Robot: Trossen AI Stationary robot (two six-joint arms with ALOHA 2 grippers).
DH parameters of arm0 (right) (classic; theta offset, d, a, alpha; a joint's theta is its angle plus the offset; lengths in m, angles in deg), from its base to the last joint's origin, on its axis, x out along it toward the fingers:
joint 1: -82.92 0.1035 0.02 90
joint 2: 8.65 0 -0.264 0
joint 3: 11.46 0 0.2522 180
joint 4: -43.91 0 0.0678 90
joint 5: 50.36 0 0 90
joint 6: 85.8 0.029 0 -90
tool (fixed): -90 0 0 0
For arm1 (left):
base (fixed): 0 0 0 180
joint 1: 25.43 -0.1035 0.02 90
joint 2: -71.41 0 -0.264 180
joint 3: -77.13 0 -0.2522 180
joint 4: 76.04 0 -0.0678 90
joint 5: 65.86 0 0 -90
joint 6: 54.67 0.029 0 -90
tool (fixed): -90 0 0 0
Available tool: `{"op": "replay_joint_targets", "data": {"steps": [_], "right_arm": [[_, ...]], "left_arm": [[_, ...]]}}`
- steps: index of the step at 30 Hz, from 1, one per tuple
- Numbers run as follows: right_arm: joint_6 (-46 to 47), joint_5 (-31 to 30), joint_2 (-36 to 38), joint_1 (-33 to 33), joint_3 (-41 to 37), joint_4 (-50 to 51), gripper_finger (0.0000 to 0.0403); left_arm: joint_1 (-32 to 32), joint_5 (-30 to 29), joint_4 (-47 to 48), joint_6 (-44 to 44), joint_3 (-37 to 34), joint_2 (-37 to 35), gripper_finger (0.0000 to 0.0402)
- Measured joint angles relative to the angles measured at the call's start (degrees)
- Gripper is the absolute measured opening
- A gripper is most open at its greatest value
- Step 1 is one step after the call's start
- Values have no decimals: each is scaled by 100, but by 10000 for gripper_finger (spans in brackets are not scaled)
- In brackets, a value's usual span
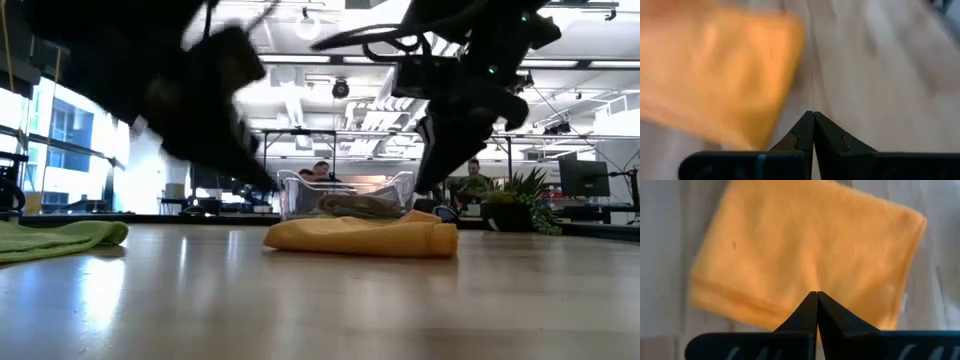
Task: Fold microfiber towels
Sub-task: Fold the orange towel on the table
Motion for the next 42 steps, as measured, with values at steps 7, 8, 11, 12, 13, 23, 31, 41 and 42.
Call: {"op": "replay_joint_targets", "data": {"steps": [7, 8, 11, 12, 13, 23, 31, 41, 42], "right_arm": [[713, -407, -508, 101, 4, -680, 0], [822, -563, -594, 86, 4, -665, 0], [998, -825, -781, -30, -2, -685, 0], [1038, -837, -800, -76, -2, -624, 0], [1039, -838, -809, -131, -2, -633, 0], [453, -547, -771, -400, -195, -636, 0], [390, -247, 188, 231, -179, 14, 0], [708, -662, -16, 2098, -192, 48, 106], [645, -787, -113, 2188, -173, -86, 125]], "left_arm": [[-384, -930, 756, -647, -251, -384, 0], [-425, -909, 701, -764, -305, -305, 0], [-440, -780, 222, -898, -418, -2, 0], [-415, -714, -95, -893, -416, 135, 0], [-393, -619, -433, -863, -385, 285, 0], [-190, -248, -1275, -783, 71, 1164, 0], [-59, 447, -1234, -378, 439, 1261, 0], [199, 554, -43, -44, 323, 142, 14], [290, 394, 163, 45, 308, 8, 20]]}}
